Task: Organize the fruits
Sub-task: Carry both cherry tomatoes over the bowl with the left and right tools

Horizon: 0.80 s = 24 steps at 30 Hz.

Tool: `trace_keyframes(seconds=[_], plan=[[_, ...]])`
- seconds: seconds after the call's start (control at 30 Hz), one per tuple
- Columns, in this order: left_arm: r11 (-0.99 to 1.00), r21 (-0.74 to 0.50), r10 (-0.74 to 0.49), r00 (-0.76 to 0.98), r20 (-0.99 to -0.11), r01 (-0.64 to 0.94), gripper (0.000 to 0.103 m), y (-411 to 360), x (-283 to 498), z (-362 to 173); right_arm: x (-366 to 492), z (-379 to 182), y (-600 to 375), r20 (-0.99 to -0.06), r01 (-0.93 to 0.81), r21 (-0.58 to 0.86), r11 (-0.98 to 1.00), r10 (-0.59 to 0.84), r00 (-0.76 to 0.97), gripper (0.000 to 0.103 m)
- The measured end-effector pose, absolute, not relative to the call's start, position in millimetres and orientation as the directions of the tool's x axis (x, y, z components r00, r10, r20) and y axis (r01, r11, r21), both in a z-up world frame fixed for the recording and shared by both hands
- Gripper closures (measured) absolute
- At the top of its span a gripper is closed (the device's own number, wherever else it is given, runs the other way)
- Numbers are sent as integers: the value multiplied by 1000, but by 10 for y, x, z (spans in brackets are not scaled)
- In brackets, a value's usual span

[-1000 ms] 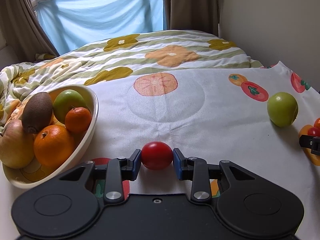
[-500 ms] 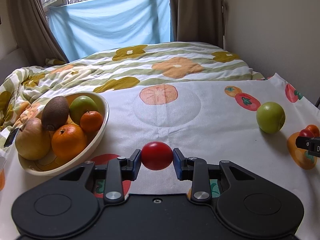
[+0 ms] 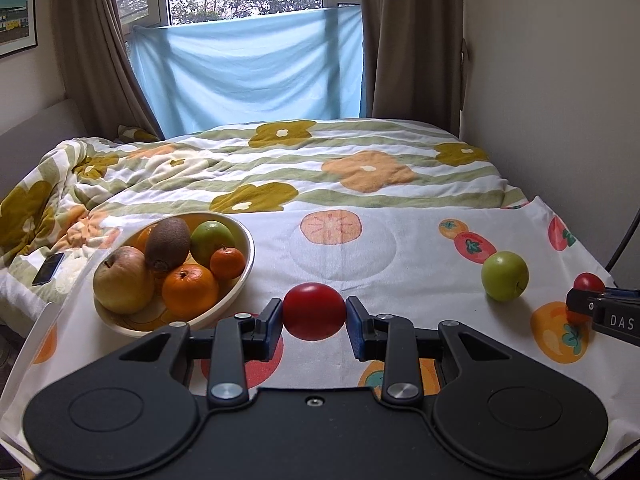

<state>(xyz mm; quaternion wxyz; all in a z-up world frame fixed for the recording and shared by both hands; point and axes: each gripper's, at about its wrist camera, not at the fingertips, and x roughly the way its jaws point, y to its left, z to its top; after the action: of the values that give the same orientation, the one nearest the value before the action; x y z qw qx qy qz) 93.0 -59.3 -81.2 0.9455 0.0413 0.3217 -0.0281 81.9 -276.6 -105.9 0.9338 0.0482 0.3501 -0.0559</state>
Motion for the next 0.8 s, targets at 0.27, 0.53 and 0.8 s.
trace_keyframes(seconds=[0.27, 0.53, 0.8], plan=[[999, 49, 12, 811, -585, 21, 66, -369, 734, -514, 761, -768, -2526, -643, 26, 54, 998, 15, 766, 59], [997, 69, 74, 807, -586, -41, 66, 108, 740, -354, 944, -563, -2037, -633, -71, 101, 992, 119, 765, 59], [996, 73, 86, 795, -601, -53, 66, 724, 975, -240, 1298, -396, -1336, -618, -141, 97, 985, 171, 768, 59]])
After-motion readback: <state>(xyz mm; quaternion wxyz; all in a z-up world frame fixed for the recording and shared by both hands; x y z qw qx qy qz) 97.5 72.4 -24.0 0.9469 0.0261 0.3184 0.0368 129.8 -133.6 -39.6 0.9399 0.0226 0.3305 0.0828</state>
